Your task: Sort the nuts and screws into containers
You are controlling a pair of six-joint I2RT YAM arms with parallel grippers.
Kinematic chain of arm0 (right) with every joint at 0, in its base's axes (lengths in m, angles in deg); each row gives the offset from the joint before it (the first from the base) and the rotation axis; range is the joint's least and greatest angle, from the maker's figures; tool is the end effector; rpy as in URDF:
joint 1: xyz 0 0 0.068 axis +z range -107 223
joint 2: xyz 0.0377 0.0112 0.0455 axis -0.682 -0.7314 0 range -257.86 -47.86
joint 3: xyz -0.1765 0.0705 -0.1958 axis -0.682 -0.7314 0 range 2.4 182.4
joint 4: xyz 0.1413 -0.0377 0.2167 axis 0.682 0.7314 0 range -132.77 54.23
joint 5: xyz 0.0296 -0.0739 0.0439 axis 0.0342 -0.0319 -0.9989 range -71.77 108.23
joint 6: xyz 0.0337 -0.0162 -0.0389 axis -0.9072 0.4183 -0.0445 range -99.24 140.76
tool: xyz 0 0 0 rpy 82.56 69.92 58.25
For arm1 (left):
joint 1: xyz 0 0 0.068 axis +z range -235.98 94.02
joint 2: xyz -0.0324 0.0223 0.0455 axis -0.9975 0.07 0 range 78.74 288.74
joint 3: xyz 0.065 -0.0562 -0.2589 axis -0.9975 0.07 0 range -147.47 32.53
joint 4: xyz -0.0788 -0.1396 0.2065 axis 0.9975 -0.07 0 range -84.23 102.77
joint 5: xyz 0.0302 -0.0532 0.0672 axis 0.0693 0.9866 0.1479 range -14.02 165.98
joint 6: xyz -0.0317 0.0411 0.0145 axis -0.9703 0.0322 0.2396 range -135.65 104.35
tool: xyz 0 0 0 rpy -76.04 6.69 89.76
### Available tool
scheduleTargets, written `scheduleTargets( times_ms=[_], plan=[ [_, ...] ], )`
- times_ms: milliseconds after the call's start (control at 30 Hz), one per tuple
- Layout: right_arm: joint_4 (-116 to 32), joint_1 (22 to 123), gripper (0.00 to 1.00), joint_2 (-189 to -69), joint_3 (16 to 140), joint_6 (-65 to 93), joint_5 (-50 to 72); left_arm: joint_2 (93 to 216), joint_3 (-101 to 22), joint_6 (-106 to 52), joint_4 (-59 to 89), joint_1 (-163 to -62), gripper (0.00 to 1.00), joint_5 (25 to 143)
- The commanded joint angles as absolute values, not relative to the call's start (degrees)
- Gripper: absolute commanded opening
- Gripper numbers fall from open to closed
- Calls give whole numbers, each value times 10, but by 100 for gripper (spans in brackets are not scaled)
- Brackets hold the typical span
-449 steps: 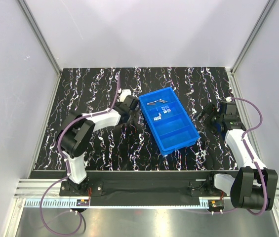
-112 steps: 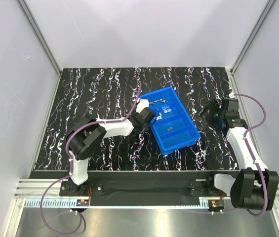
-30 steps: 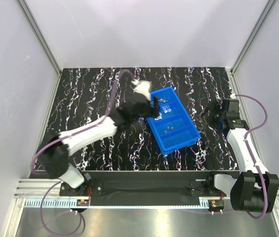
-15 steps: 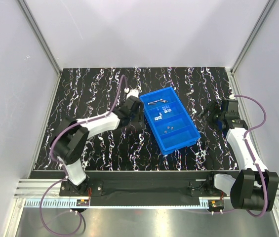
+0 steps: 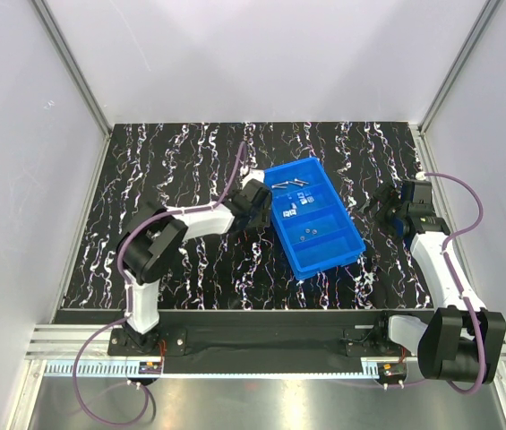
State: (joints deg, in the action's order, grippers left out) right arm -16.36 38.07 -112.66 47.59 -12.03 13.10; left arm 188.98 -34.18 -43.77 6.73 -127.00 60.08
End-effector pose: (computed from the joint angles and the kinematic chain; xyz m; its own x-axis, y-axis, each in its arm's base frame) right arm 0.2338 -0.0170 0.2479 -0.5899 0.5923 -0.5489 0.4084 0.8052 0.4301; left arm 0.3085 -0.2553 0.1536 -0.7408 0.0436 -0.6703 0.1677 0.9783 -0.1218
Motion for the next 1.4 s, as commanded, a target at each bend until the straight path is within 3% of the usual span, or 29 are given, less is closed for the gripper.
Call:
scheduleTargets(
  times_ms=[0, 267, 1033, 1367],
  plan=[
    [-169, 383, 99, -1124, 488, -108, 143, 1905, -380, -442, 88, -1281, 69, 569],
    [-168, 383, 100, -1122, 488, -106, 143, 1935, -394, -455, 77, -1284, 66, 534],
    [-171, 383, 100, -1127, 489, -111, 134, 1947, -381, -461, 40, -1305, 17, 496],
    [-173, 383, 100, -1127, 488, -111, 132, 1828, -315, -454, 95, -1304, 12, 493]
  ],
)
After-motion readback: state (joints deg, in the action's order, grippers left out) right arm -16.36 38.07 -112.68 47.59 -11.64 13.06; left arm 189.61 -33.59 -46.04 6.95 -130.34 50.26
